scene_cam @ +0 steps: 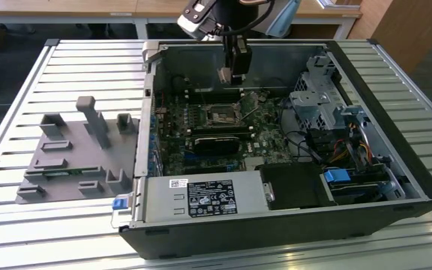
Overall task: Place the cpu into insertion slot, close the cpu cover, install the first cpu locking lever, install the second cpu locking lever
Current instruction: 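Place the cpu into insertion slot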
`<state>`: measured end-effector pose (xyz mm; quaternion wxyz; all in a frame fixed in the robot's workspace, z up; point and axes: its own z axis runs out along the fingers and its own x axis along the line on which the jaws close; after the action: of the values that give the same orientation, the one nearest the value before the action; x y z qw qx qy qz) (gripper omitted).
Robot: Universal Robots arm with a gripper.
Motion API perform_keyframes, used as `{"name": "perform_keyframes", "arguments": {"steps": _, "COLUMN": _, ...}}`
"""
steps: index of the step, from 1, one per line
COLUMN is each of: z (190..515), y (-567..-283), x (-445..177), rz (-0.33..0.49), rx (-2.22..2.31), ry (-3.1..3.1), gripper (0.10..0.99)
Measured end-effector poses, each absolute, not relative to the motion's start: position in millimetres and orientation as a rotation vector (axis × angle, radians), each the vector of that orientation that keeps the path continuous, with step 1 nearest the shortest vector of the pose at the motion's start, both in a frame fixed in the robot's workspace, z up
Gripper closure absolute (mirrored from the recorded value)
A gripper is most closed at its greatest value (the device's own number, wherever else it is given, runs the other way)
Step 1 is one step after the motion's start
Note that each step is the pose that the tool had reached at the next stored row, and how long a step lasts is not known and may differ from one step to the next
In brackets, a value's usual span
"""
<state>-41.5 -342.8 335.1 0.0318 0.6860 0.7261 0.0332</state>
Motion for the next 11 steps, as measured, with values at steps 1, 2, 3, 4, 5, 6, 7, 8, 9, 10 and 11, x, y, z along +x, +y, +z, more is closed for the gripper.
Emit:
{"name": "perform_keyframes", "arguments": {"steps": 1, "z": 333.3, "y": -342.6, "x": -41.5, "rz": 0.102, "rx": 2.113, "ry": 2.236, "gripper": 0.545}}
{"name": "perform_keyframes", "arguments": {"steps": 2, "z": 331.3, "y": -342.6, "x": -41.5, "rz": 0.103, "rx": 2.113, "ry": 2.236, "gripper": 0.545}}
{"name": "perform_keyframes", "arguments": {"steps": 3, "z": 329.5, "y": -342.5, "x": -41.5, "rz": 0.103, "rx": 2.113, "ry": 2.236, "gripper": 0.545}}
{"name": "perform_keyframes", "arguments": {"steps": 4, "z": 327.8, "y": -342.5, "x": -41.5, "rz": 0.103, "rx": 2.113, "ry": 2.236, "gripper": 0.545}}
{"name": "perform_keyframes", "arguments": {"steps": 5, "z": 326.0, "y": -342.5, "x": -41.5, "rz": 0.103, "rx": 2.113, "ry": 2.236, "gripper": 0.545}}
{"name": "perform_keyframes", "arguments": {"steps": 6, "z": 324.2, "y": -342.5, "x": -41.5, "rz": 0.103, "rx": 2.113, "ry": 2.236, "gripper": 0.545}}
{"name": "perform_keyframes", "arguments": {"steps": 7, "z": 322.8, "y": -342.5, "x": -41.5, "rz": 0.103, "rx": 2.113, "ry": 2.236, "gripper": 0.545}}
{"name": "perform_keyframes", "arguments": {"steps": 8, "z": 321.5, "y": -342.5, "x": -41.5, "rz": 0.102, "rx": 2.112, "ry": 2.236, "gripper": 0.545}}
{"name": "perform_keyframes", "arguments": {"steps": 9, "z": 320.2, "y": -342.4, "x": -41.5, "rz": 0.102, "rx": 2.112, "ry": 2.236, "gripper": 0.545}}
{"name": "perform_keyframes", "arguments": {"steps": 10, "z": 318.7, "y": -342.1, "x": -41.5, "rz": 0.102, "rx": 2.112, "ry": 2.236, "gripper": 0.545}}
{"name": "perform_keyframes", "arguments": {"steps": 11, "z": 316.9, "y": -341.9, "x": -41.5, "rz": 0.102, "rx": 2.112, "ry": 2.236, "gripper": 0.545}}
